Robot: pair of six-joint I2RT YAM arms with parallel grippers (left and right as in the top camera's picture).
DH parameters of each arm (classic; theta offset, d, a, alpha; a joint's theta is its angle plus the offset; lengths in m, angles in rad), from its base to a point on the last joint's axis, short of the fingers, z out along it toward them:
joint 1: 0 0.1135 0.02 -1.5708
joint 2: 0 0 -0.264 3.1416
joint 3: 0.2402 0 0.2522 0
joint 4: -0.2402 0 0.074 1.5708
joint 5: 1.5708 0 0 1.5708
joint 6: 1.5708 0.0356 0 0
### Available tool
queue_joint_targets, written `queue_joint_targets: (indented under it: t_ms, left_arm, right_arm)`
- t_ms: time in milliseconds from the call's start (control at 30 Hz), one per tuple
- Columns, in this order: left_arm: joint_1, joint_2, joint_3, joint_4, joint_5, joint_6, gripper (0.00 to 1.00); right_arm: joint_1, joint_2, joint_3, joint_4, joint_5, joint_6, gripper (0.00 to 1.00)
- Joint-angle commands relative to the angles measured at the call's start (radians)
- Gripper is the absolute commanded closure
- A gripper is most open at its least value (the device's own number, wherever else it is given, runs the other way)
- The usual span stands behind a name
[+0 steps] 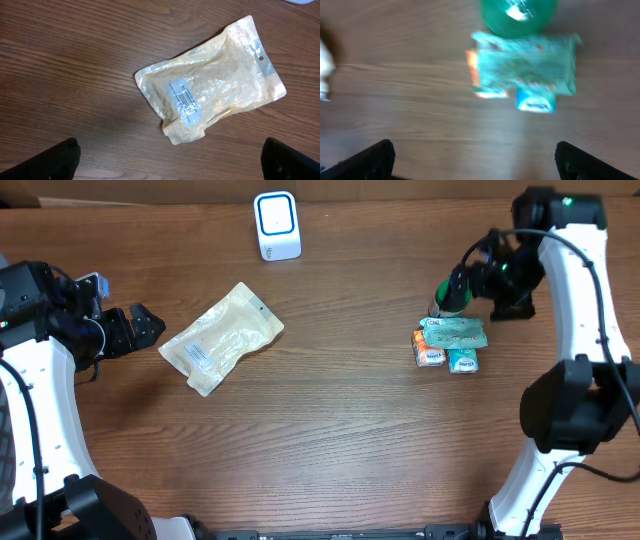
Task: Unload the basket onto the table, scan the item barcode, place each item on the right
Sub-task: 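Lower the wipes packet onto the boxes and open the right gripper, then raise the right gripper and move both grippers toward the snack bag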
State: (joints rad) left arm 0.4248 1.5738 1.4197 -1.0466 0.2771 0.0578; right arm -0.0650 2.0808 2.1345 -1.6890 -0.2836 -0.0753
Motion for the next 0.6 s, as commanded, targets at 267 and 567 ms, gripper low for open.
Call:
queue_joint_targets:
  t_ms: [267, 567]
  left_arm:
    - [-0.007, -0.008, 0.002, 0.003, 0.004, -0.010, 0.00]
    - [-0.007, -0.008, 0.002, 0.003, 0.004, -0.010, 0.00]
  right_arm:
    - [0.220, -0.271, 0.060, -0.004, -0.086, -0.029, 0.00]
    - [0.370, -0.267, -0.102, 0.184, -0.085, 0.029, 0.00]
